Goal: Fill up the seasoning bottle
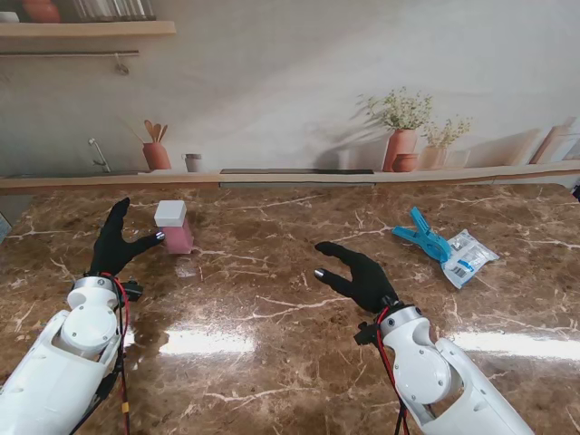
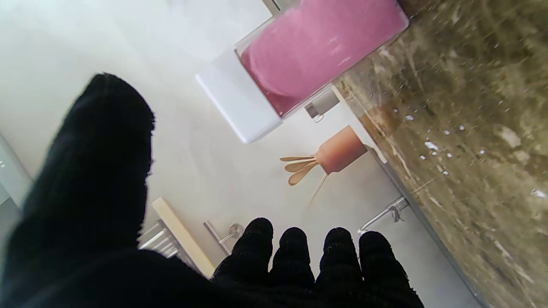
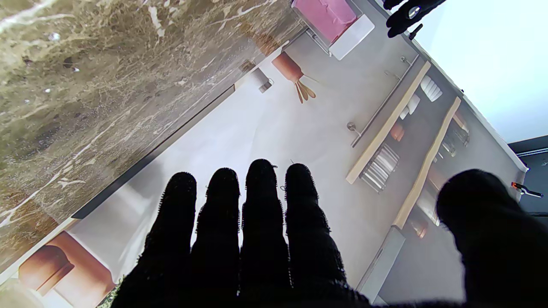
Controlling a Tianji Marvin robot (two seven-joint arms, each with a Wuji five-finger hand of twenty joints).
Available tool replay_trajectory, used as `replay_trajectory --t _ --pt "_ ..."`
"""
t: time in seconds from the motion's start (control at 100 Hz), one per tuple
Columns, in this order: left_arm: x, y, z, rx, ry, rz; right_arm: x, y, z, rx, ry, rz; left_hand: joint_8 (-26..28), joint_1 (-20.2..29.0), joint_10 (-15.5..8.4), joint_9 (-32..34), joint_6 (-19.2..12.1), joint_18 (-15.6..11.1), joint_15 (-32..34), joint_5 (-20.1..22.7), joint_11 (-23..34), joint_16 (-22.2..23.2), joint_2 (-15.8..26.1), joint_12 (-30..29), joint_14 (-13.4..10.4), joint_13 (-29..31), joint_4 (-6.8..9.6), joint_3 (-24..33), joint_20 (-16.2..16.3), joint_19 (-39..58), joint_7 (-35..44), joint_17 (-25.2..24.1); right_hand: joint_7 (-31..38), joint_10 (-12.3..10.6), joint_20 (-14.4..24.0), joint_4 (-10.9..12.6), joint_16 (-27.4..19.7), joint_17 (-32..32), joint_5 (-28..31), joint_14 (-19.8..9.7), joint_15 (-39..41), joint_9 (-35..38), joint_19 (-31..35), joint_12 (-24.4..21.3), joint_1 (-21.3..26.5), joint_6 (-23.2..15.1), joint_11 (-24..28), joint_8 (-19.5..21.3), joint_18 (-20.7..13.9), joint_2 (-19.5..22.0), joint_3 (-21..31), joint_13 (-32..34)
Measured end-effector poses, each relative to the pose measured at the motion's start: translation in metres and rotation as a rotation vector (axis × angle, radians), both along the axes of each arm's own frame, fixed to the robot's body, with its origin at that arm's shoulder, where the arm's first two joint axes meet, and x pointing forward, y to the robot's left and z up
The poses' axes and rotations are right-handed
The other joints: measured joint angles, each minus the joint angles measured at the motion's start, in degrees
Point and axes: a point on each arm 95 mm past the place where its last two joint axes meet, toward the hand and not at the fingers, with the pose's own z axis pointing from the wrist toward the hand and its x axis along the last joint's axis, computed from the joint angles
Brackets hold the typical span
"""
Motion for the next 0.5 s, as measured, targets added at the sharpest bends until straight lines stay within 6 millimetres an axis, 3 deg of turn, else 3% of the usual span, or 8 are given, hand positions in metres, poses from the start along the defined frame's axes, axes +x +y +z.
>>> replay_trajectory --t 0.1,0.16,0.32,0.37,0.5 --pt "0.002 -0.002 -0.007 0.007 0.031 -0.008 0.0 0.001 0.0 -0.003 0.005 0.001 -0.1 0.0 0.0 -0.5 0.0 0.0 0.0 0.0 -0.2 0.0 -0.6 0.0 0.0 0.0 -0.06 0.0 0.0 0.0 0.0 0.0 0.2 0.0 0.0 0.0 0.0 0.0 0.8 0.0 0.0 0.6 0.0 0.2 0.1 -0.5 0.1 0.0 0.0 0.0 0.0 0.0" --pt "0.003 -0.003 -0.012 0.016 0.048 -0.015 0.0 0.002 -0.001 -0.005 0.008 0.003 -1.7 0.0 0.0 -0.6 0.0 0.0 0.0 0.0 -0.8 0.0 -1.8 0.0 0.0 0.0 -0.66 3.9 0.0 -0.3 0.0 0.0 0.3 0.0 0.0 0.0 0.0 0.0 1.3 0.0 0.0 0.6 0.0 0.6 0.1 -0.5 0.2 0.0 0.0 0.1 0.0 0.0" --pt "0.008 -0.001 -0.026 0.021 0.102 -0.023 0.0 0.006 0.0 -0.007 0.009 0.016 -2.2 0.0 0.0 -0.6 0.0 0.0 0.0 0.0 -0.8 0.0 -2.9 0.0 0.0 0.0 -0.66 6.2 0.0 -0.3 0.0 0.0 0.3 0.0 0.0 0.0 0.0 0.0 1.3 0.0 0.0 0.6 0.1 0.7 0.6 -0.5 0.3 0.0 0.0 0.4 -0.2 0.0" --pt "0.011 0.002 -0.03 0.022 0.119 -0.017 0.001 0.007 0.0 -0.007 0.008 0.018 -2.2 -1.9 0.0 -0.6 0.0 0.0 0.0 0.0 -0.8 0.0 -3.7 0.0 0.0 0.0 -1.9 8.3 0.1 -0.4 0.0 0.0 0.3 0.0 0.0 0.0 0.0 0.0 1.3 0.0 0.0 0.6 0.1 0.7 0.6 -0.6 0.4 0.0 0.0 0.4 -0.6 0.0" --pt "0.018 0.007 -0.037 0.012 0.152 -0.006 0.002 0.008 0.001 -0.008 0.005 0.021 -2.2 -2.5 0.0 -0.6 -0.5 0.0 0.0 0.0 -0.8 0.0 -4.1 0.0 0.0 0.0 -1.97 9.0 0.6 -0.4 0.0 0.0 0.3 0.0 0.0 0.0 0.0 0.0 1.3 0.0 0.0 0.6 0.1 0.7 0.6 -0.6 0.4 0.0 0.0 0.4 -0.6 0.0"
